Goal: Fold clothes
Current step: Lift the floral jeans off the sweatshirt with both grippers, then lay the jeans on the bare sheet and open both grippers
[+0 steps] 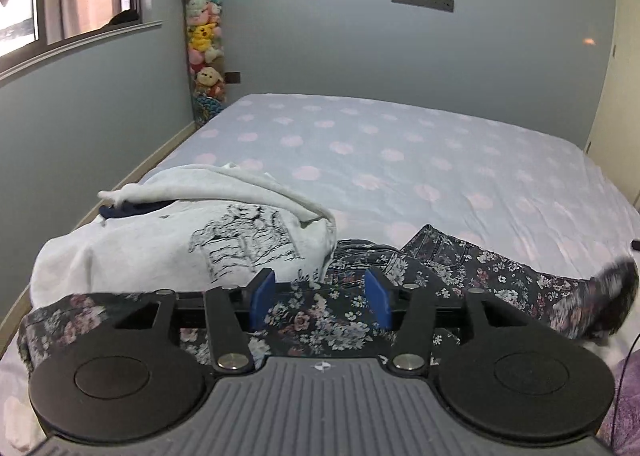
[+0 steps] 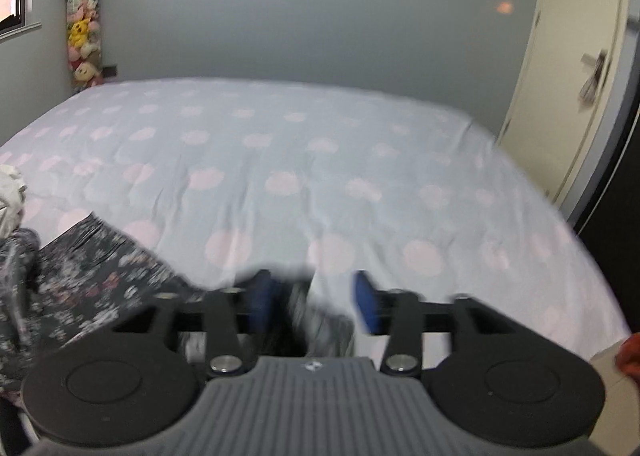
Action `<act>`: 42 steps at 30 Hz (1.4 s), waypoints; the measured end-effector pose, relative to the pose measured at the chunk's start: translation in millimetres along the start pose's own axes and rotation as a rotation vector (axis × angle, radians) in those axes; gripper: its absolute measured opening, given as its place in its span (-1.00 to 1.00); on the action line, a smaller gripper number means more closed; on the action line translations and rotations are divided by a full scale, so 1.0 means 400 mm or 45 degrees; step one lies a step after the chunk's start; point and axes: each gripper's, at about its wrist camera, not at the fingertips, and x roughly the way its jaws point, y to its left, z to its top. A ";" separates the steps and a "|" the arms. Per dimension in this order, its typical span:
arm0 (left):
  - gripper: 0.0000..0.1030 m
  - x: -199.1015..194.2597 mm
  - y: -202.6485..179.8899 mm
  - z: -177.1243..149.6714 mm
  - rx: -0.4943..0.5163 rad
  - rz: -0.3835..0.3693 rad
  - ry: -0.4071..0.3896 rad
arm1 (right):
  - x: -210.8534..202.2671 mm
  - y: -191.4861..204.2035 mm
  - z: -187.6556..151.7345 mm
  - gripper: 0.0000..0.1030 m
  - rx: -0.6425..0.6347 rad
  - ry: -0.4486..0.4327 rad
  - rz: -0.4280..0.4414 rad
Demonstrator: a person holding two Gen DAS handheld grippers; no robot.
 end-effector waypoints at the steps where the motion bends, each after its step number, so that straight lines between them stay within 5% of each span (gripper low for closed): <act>1: -0.04 0.019 -0.006 0.003 0.004 -0.005 0.013 | -0.018 -0.011 -0.010 0.26 -0.018 -0.024 -0.013; 8: -0.02 0.183 -0.055 0.023 0.013 -0.051 0.105 | 0.037 -0.004 0.020 0.42 0.007 0.010 0.174; 17: 0.01 0.481 -0.089 0.049 -0.018 -0.075 0.229 | 0.225 0.189 0.039 0.42 -0.061 0.107 0.449; 25: 0.01 0.791 -0.054 -0.003 -0.098 -0.019 0.463 | 0.457 0.377 0.044 0.42 -0.132 0.232 0.620; 31: 0.21 0.856 -0.029 -0.053 -0.138 -0.007 0.487 | 0.599 0.476 0.043 0.43 -0.174 0.304 0.715; 34: 0.12 0.849 -0.034 -0.069 -0.134 -0.004 0.467 | 0.650 0.508 0.030 0.42 -0.180 0.365 0.750; 37: -0.30 0.837 -0.043 -0.074 -0.156 -0.010 0.456 | 0.652 0.522 0.012 0.09 -0.183 0.367 0.759; 39: -0.34 0.826 -0.053 -0.071 -0.162 0.002 0.447 | 0.638 0.523 0.008 -0.58 -0.187 0.358 0.763; 41: -0.81 0.805 -0.056 -0.064 -0.174 0.035 0.426 | 0.619 0.506 0.015 -0.77 -0.137 0.361 0.774; 42: -0.81 0.791 -0.055 -0.059 -0.184 0.050 0.411 | 0.609 0.496 0.020 -0.79 -0.108 0.364 0.782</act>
